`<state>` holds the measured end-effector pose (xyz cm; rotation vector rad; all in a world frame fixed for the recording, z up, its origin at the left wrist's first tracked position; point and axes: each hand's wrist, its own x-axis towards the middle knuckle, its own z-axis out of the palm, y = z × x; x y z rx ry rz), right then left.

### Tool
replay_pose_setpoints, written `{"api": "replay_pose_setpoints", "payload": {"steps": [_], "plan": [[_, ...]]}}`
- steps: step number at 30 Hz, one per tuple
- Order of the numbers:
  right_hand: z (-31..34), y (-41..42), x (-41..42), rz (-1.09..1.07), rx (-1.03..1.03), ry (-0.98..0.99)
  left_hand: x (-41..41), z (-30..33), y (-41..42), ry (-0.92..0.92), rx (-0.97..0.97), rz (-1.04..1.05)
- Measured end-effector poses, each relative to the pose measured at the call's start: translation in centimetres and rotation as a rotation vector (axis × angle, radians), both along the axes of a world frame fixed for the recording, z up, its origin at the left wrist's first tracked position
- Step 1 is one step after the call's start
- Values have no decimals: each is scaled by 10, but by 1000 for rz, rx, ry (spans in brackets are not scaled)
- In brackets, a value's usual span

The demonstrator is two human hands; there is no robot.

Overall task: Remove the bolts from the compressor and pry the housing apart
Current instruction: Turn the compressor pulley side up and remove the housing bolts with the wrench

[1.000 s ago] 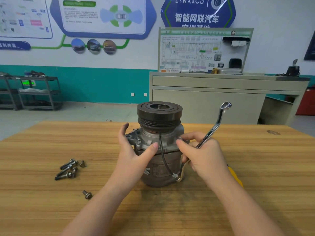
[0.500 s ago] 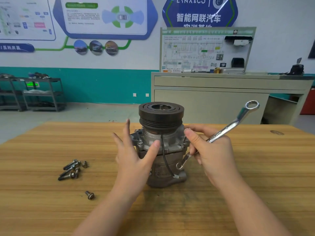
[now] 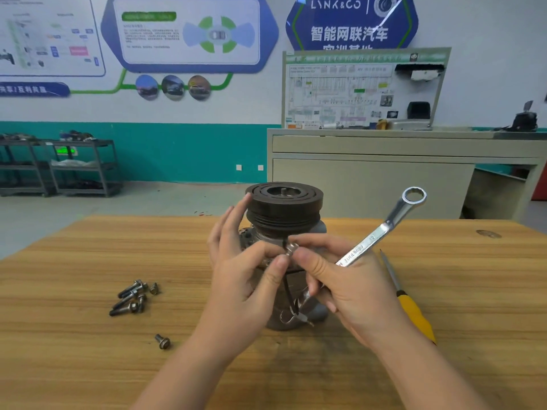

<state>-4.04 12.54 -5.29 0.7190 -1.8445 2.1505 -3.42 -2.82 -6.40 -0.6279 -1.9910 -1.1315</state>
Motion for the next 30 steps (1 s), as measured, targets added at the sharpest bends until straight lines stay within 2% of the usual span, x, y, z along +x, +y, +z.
{"api": "replay_pose_setpoints", "payload": {"steps": [3, 4, 6, 8, 10, 13, 17, 21, 26, 30], "plan": [[3, 5, -2, -72, -123, -41, 0, 9, -28, -129, 97, 125], [4, 8, -4, -94, -204, -62, -1, 8, -42, -204, 57, 225], [5, 12, -8, -128, -329, -96, -3, -4, -72, -414, -221, 525], [6, 14, -10, -149, -360, -116, -3, -24, -92, -623, -514, 782], [5, 13, -11, -153, -352, -131, -3, -42, -103, -719, -662, 885], [1, 12, -11, -171, -313, -134, -8, -49, -105, -738, -681, 909], [0, 13, -12, -212, -281, -133, -10, -53, -98, -570, -591, 857], [0, 15, -13, -213, -346, -162, -20, -64, -104, -726, -802, 734], [3, 19, -12, -146, -504, -203, -50, -58, -135, -903, -837, 711], [5, 18, -12, -163, -634, -168, -67, -60, -154, -946, -822, 670]]}}
